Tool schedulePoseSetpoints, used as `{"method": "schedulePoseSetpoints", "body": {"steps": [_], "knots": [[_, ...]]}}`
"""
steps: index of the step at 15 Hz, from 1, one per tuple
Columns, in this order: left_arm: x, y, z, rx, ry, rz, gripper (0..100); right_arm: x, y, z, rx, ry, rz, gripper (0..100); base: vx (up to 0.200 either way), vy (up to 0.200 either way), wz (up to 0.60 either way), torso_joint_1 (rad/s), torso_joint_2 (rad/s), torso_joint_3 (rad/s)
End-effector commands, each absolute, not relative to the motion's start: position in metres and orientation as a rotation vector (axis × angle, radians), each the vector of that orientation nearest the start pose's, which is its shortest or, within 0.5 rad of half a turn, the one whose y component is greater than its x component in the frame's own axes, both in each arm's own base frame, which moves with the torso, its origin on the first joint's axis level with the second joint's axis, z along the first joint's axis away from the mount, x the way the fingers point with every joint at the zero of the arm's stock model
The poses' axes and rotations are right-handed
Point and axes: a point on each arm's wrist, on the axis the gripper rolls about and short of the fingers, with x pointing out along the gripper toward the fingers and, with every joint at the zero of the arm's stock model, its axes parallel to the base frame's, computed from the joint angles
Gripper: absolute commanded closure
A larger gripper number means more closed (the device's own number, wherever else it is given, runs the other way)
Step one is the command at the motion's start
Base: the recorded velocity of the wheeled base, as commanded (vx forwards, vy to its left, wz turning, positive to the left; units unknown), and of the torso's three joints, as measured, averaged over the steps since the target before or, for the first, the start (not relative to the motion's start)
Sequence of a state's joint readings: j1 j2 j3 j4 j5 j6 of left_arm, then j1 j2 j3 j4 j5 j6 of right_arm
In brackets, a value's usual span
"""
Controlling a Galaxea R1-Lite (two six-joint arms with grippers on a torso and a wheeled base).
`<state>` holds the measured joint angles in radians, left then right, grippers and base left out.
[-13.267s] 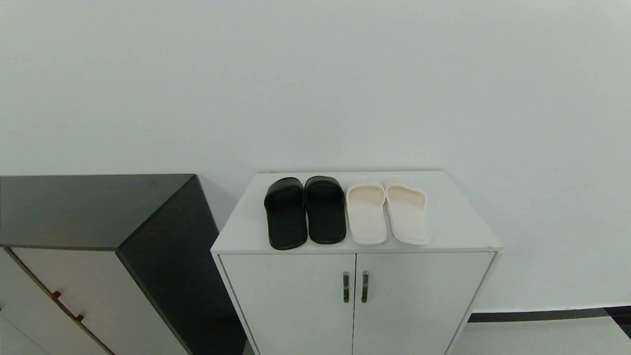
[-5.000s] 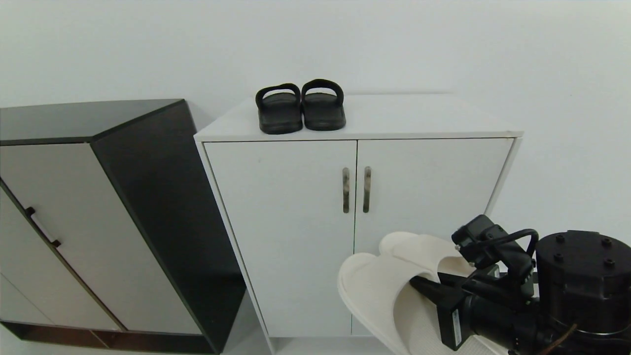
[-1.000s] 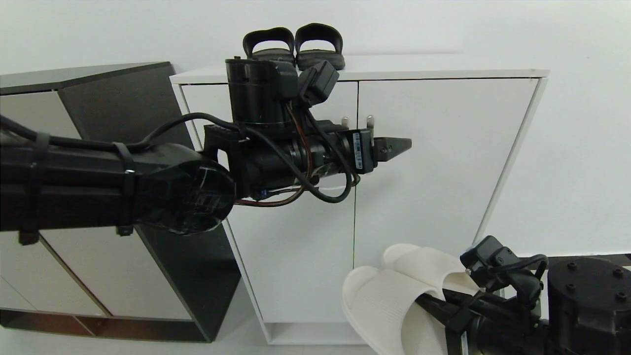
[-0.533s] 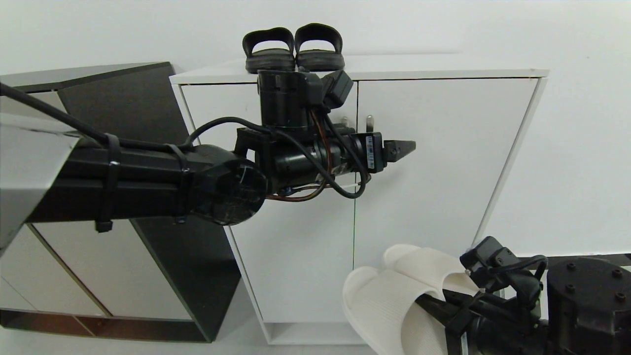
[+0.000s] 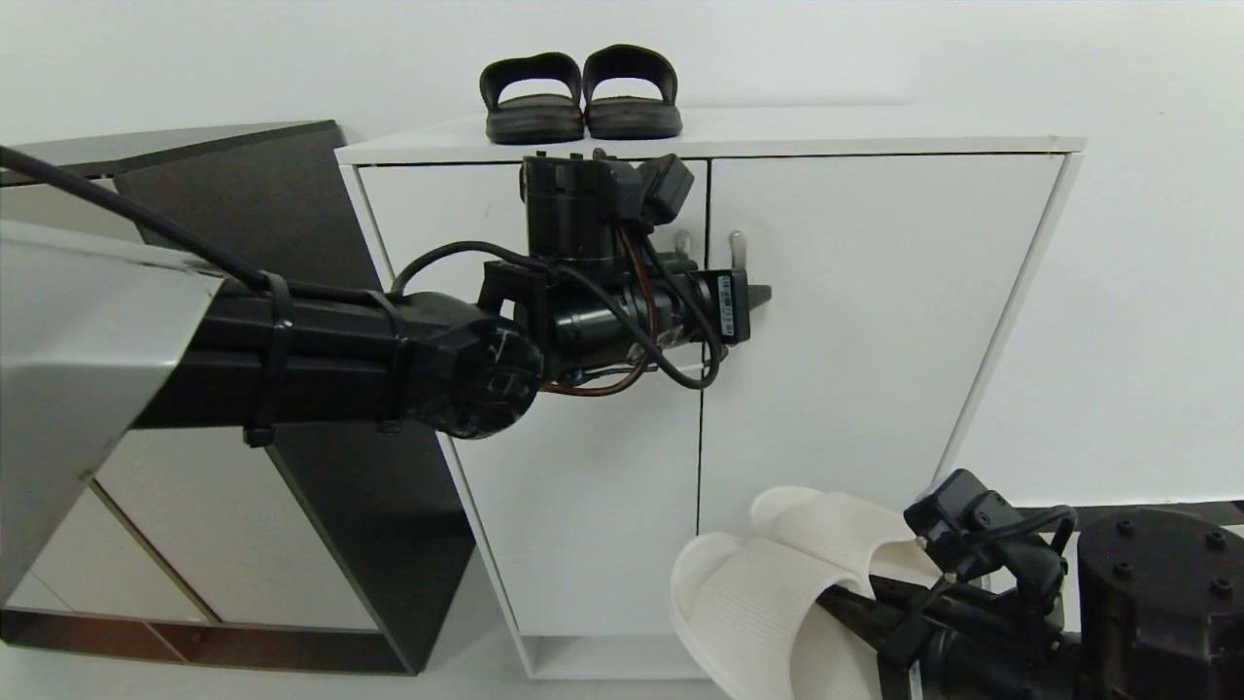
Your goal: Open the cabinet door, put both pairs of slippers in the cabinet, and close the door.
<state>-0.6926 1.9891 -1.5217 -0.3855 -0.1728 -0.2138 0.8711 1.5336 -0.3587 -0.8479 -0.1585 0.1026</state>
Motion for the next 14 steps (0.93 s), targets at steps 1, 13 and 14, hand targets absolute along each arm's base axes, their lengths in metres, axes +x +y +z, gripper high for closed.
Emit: {"method": "schedulePoseSetpoints", "body": {"steps": [1,13,14], "knots": [[0.304,-0.261,0.26,-0.181,0.169,-0.867,100,0.145,0.168,0.134,-0.071,0.33,0.695,100,0.0,0.0,0.0,0.0,0.0,0.0],[0.202,-0.215,0.266,-0.199,0.146,-0.975,100,0.116,0.15,0.13,-0.105,0.339,0.973,100,0.0,0.0,0.0,0.0,0.0,0.0],[0.2,-0.209,0.266,-0.21,0.152,-0.966,100,0.116,0.15,0.13,-0.106,0.341,0.973,100,0.0,0.0,0.0,0.0,0.0,0.0]]}}
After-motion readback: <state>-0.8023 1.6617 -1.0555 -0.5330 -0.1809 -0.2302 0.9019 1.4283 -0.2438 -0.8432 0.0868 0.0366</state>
